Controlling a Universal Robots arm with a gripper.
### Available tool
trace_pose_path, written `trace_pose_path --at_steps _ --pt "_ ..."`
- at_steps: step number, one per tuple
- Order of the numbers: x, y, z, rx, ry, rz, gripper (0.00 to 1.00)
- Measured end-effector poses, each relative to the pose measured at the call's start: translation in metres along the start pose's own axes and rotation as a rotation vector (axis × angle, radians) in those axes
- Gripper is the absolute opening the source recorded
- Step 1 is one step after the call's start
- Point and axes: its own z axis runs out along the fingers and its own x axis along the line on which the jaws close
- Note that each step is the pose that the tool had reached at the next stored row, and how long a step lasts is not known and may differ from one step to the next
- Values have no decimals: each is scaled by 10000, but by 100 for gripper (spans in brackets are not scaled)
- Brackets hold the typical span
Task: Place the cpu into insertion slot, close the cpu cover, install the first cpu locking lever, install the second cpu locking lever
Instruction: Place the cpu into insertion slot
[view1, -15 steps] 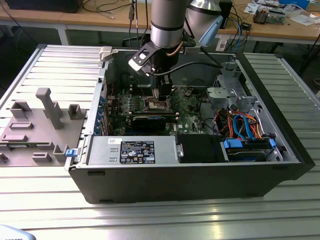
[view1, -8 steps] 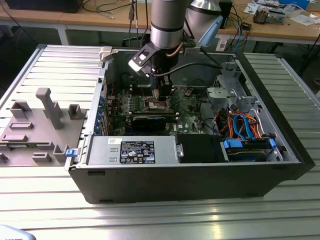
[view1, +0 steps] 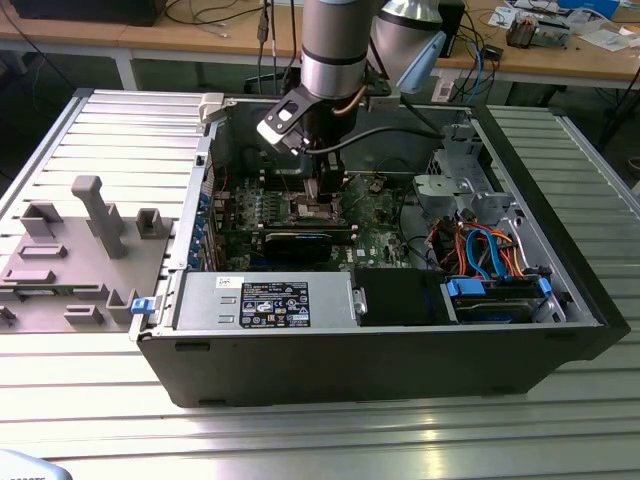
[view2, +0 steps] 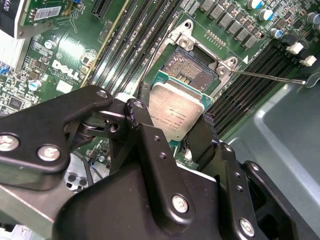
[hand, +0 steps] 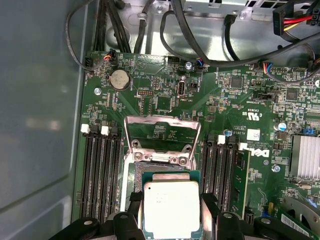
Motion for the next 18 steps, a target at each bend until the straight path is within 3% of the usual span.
trace_pose_path --at_steps 12,18 --pt "38 2 30 -3 -2 95 55" --pt "37 -3 99 -5 -2 150 55"
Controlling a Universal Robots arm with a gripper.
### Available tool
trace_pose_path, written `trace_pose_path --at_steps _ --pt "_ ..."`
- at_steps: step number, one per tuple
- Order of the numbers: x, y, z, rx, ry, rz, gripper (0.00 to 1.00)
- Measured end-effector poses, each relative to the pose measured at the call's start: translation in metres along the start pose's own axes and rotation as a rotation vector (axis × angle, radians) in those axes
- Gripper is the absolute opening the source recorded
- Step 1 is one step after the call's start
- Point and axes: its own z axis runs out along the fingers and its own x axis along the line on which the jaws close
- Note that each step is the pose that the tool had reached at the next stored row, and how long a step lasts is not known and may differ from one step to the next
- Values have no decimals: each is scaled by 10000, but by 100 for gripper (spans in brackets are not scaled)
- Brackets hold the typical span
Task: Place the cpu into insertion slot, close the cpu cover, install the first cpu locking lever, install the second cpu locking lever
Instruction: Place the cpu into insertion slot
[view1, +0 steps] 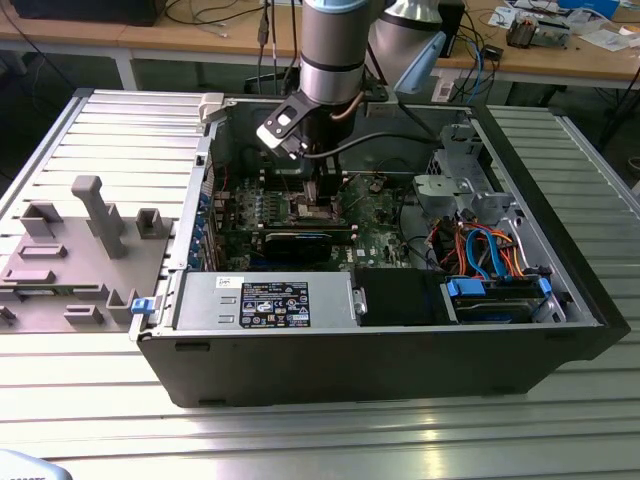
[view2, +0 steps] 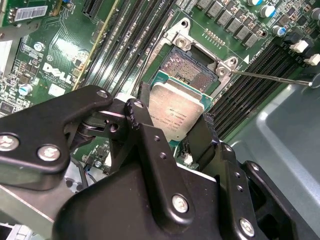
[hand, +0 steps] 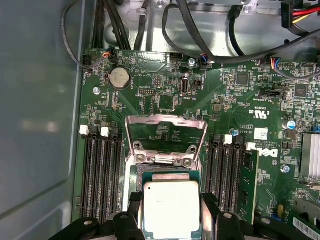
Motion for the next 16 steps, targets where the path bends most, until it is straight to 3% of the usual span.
trace_pose_path --at_steps 16 --pt "-1 0 31 -1 0 24 55"
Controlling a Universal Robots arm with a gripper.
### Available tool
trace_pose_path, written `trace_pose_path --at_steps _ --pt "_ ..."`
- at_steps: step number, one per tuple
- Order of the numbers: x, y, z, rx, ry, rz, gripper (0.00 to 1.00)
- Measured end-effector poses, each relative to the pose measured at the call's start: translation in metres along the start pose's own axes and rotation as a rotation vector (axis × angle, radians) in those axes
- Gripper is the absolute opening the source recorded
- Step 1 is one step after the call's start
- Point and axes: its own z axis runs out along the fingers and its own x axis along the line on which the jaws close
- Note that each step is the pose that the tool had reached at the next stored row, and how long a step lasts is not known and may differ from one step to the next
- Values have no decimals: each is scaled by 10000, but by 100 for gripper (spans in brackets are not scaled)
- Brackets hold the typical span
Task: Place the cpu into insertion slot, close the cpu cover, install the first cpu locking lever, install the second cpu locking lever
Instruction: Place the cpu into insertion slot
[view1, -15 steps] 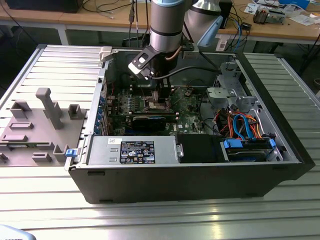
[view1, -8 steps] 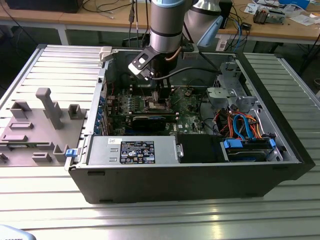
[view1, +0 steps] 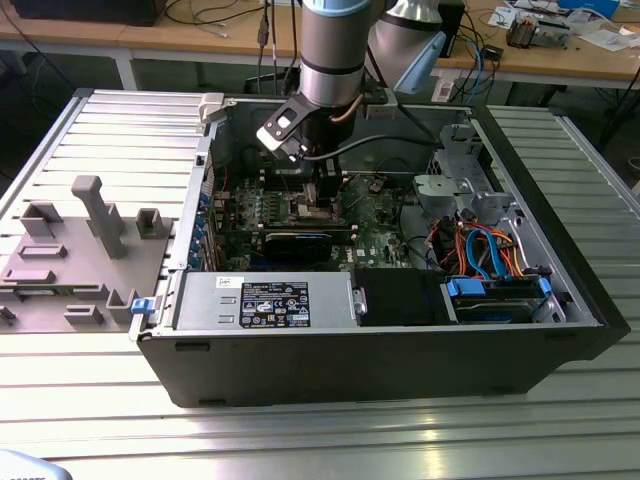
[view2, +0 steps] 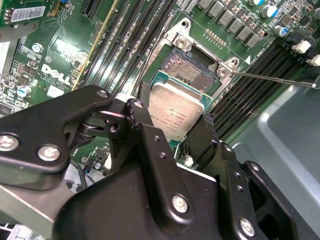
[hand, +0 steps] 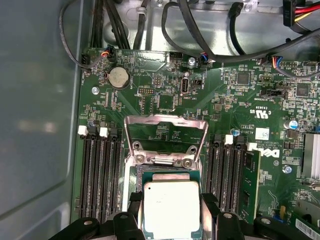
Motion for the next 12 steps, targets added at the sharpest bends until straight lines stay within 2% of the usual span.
trace_pose_path --at_steps 12 --pt "3 0 31 -1 1 14 55"
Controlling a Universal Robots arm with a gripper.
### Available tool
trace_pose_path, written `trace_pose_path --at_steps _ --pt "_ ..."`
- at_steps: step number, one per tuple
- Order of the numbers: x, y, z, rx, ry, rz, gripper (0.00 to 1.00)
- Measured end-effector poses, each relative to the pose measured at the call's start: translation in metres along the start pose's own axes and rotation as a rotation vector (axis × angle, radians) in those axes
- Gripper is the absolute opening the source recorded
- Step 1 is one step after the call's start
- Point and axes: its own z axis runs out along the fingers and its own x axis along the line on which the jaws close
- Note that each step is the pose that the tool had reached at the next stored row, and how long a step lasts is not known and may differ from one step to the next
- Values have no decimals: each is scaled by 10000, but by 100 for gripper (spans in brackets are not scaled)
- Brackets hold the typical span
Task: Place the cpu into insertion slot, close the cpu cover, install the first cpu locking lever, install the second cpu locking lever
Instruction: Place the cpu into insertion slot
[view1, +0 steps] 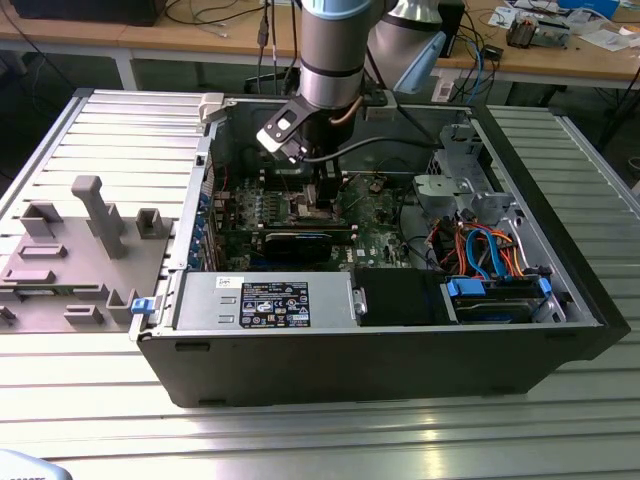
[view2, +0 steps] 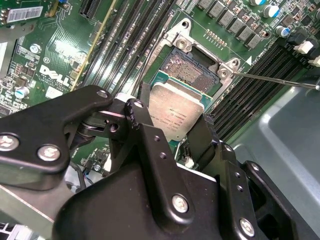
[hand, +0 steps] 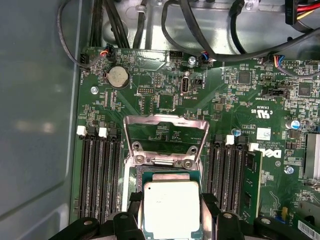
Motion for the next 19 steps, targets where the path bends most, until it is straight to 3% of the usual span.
trace_pose_path --at_steps 19 --pt "2 0 47 -2 -1 52 55"
